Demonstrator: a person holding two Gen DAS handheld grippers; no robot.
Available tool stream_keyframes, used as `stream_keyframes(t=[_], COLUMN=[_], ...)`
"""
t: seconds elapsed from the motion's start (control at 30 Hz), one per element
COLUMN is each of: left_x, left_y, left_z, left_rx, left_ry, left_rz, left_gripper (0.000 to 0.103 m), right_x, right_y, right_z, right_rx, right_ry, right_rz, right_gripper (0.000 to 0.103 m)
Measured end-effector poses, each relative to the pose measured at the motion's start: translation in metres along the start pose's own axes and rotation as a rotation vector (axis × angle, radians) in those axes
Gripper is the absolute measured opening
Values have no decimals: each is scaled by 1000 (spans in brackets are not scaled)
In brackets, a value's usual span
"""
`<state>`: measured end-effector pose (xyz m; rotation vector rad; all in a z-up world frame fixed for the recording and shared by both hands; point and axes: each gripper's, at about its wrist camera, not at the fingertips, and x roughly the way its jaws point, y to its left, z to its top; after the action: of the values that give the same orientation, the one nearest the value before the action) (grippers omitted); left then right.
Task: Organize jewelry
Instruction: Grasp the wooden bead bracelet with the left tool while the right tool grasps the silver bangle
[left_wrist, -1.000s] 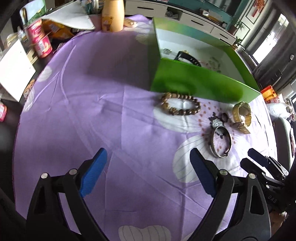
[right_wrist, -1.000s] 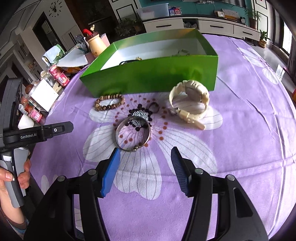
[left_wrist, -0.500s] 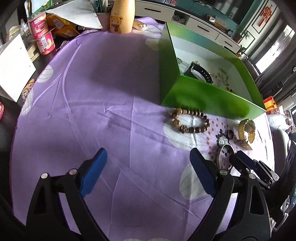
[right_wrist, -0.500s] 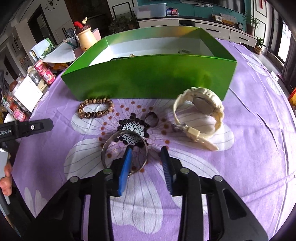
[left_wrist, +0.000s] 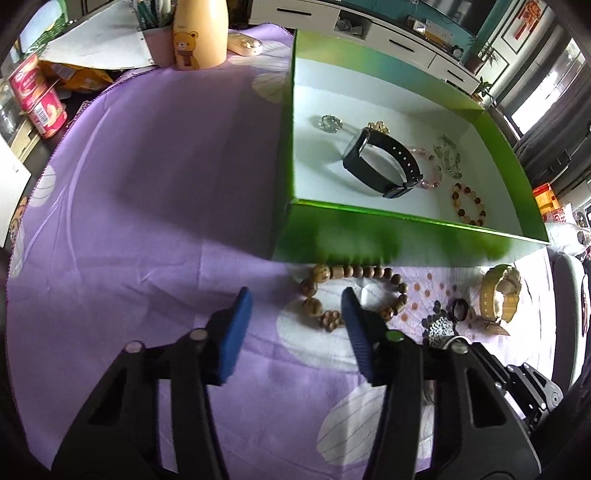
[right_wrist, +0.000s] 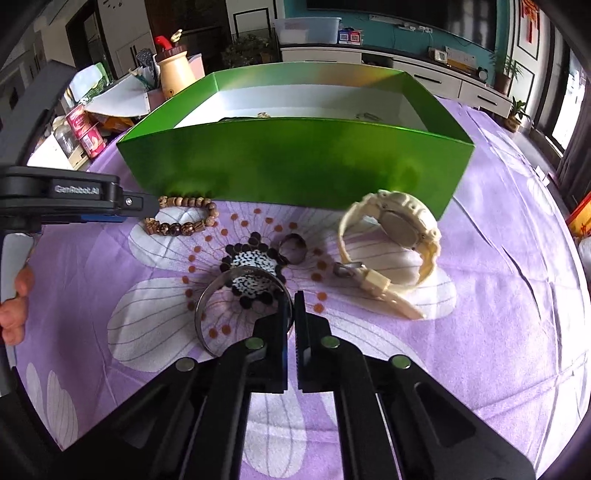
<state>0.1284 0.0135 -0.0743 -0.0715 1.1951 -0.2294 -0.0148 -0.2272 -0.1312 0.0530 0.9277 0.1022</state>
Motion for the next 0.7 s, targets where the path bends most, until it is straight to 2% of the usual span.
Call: stream_keyframes(t=[0.17, 0.23, 0.3, 0.47, 0.7], left_x=[4, 5, 5, 3, -14], left_y=[-9, -13, -17, -17, -15], left_z=[3, 2, 0, -3, -9], left_rx=[36, 62, 91, 95, 95], left_ry=[-22, -34, -38, -38, -68], left_rz=[42, 69, 69, 64, 42], left_gripper=[38, 31, 15, 10, 10], right_x=[-2, -2, -1, -4, -14], right_y=[-6, -6, -5, -6, -5], right_z=[1, 2, 1, 0, 0], right_rx=[28, 30, 27, 26, 22], right_ry=[-6, -7, -6, -8, -29], right_rz=[23, 23, 23, 23, 10], right_gripper=[3, 3, 3, 3, 3])
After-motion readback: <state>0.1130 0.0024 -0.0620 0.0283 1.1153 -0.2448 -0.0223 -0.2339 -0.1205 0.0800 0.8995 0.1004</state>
